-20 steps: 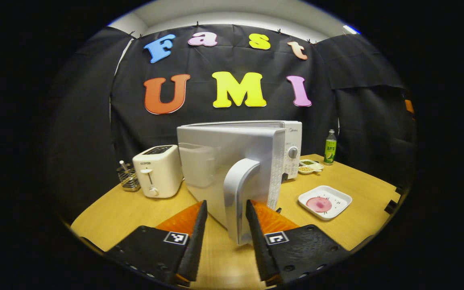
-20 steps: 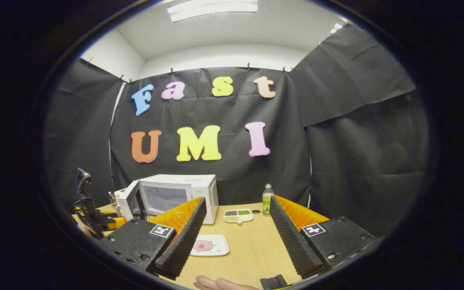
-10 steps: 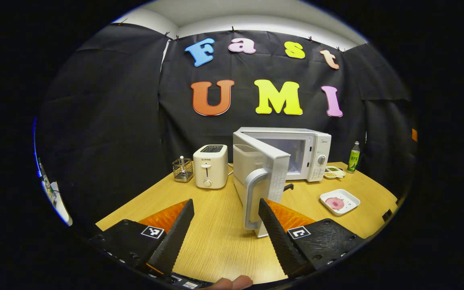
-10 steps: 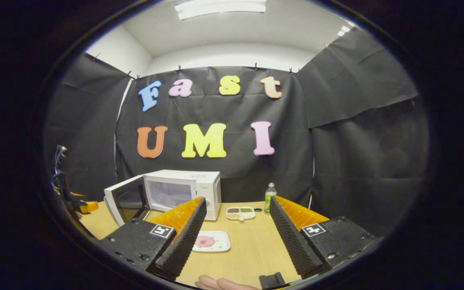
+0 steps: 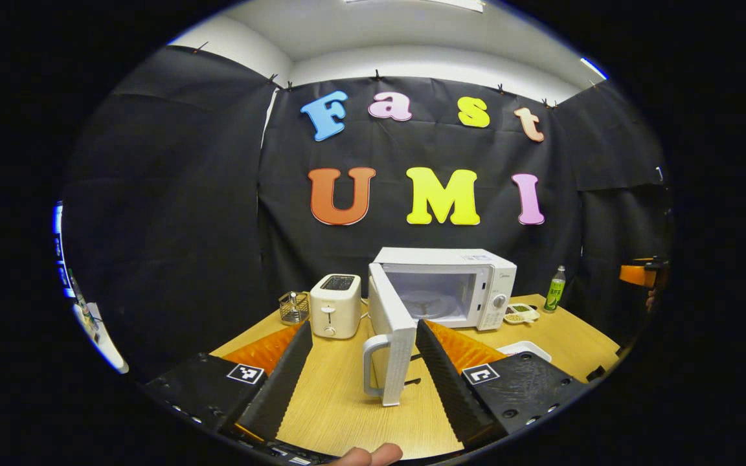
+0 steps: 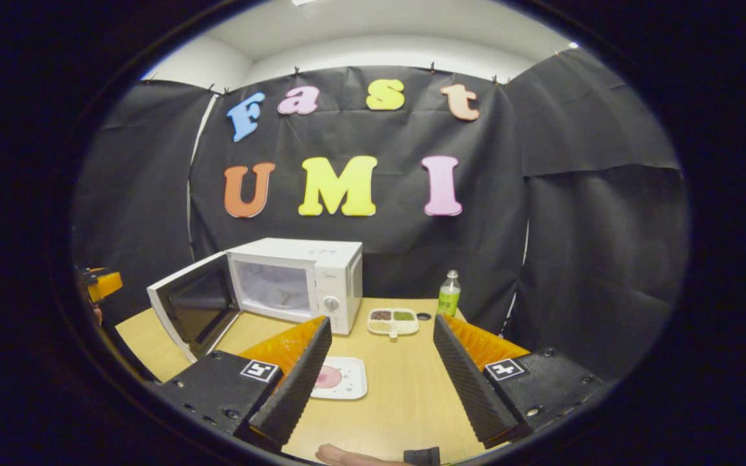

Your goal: Open the microwave oven with the left hand, put the food in, and close the microwave oven.

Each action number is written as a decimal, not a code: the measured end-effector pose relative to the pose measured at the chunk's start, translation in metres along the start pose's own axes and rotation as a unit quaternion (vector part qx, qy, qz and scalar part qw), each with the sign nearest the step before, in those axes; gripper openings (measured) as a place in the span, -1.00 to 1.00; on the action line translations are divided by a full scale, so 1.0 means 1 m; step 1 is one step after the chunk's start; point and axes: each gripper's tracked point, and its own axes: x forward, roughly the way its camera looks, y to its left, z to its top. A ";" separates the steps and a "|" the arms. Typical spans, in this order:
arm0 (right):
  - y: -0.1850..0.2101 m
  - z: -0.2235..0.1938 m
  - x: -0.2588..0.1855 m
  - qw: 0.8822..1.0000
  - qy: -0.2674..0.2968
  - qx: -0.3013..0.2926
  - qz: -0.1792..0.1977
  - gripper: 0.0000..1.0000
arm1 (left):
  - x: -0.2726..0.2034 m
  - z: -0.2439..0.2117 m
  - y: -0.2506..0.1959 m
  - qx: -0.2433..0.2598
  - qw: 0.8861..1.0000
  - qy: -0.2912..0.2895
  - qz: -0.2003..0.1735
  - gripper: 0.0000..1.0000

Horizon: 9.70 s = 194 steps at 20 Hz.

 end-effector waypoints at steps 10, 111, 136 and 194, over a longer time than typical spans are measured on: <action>0.010 -0.116 0.153 0.946 0.312 0.019 0.086 0.66 | 0.014 0.015 -0.020 0.005 1.000 -0.024 0.009 0.90; 0.287 -0.085 0.373 0.938 -0.018 0.345 -0.007 -0.07 | 0.005 0.031 0.015 0.024 0.998 -0.056 -0.015 0.89; 0.122 0.065 -0.016 0.982 -0.188 -0.022 0.000 0.83 | 0.053 -0.016 0.066 0.046 0.998 -0.039 -0.007 -0.29; -0.037 0.020 0.012 0.993 -0.098 0.060 -0.005 0.84 | 0.329 -0.136 -0.254 -0.037 0.982 0.068 -0.171 -0.99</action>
